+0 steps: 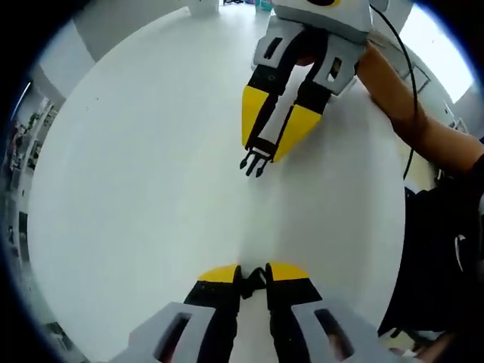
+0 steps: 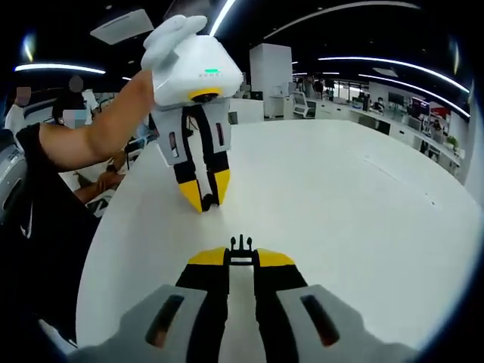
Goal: Snap the two parts of the plastic buckle together until the buckle closes and remains connected.
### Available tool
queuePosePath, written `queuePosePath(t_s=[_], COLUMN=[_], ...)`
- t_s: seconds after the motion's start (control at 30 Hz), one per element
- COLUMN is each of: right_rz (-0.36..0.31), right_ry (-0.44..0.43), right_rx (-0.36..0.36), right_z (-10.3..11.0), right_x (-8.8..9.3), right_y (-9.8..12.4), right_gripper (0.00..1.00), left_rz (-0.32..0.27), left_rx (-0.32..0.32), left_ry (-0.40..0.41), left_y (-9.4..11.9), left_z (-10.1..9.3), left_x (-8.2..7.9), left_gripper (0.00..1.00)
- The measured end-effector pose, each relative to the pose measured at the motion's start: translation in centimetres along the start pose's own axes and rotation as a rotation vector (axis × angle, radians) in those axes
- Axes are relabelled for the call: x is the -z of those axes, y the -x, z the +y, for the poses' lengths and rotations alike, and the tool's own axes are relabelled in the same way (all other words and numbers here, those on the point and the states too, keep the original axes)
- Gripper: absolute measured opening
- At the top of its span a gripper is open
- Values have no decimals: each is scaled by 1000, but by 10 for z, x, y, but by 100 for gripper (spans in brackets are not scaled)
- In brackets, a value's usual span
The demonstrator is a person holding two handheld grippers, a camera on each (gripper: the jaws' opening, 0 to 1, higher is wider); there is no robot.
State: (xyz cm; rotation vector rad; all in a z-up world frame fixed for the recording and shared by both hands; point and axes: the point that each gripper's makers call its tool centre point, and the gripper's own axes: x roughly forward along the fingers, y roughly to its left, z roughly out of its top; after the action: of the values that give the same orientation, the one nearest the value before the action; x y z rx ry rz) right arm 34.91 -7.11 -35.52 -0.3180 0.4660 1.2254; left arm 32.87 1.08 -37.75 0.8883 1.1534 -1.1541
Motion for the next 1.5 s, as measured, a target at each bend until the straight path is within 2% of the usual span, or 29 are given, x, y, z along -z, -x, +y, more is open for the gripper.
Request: queuePosePath(t_s=[0.13,0.27,0.37,0.5,0.6,0.63,0.77,0.9,1.1,1.23,1.37,1.5], right_rz=[3,5,4,7,14,14,17,19,23,23,20,22], right_ry=[0,0,-1,-1,-2,-2,-4,-9,-8,-6,-5,-4], right_rx=[1,0,0,0,-1,-1,0,1,2,1,3,4], right_z=[-1,-2,-1,-2,-2,-2,-2,-5,-5,-4,-6,-6], right_x=[0,1,1,1,3,3,3,5,6,5,5,5], right_y=[0,-1,-1,-1,-2,-2,-3,-3,-2,-2,-2,-1], right_gripper=[10,10,10,10,10,10,10,10,10,10,10,10], left_rz=[12,39,-23,-51,34,38,13,-24,-26,-55,-71,-85], left_rx=[-9,45,67,102,122,132,167,149,127,100,90,90], left_ry=[-11,-17,-25,-32,-46,-48,-65,-66,-57,-67,-50,-43], left_y=[4,4,12,24,20,19,15,12,10,8,8,9], left_z=[1,-11,-16,-21,-28,-32,-39,-31,-25,-18,-10,-12], left_x=[10,23,24,38,60,61,56,46,46,40,36,34], left_gripper=[12,11,11,10,6,5,7,9,15,21,21,20])
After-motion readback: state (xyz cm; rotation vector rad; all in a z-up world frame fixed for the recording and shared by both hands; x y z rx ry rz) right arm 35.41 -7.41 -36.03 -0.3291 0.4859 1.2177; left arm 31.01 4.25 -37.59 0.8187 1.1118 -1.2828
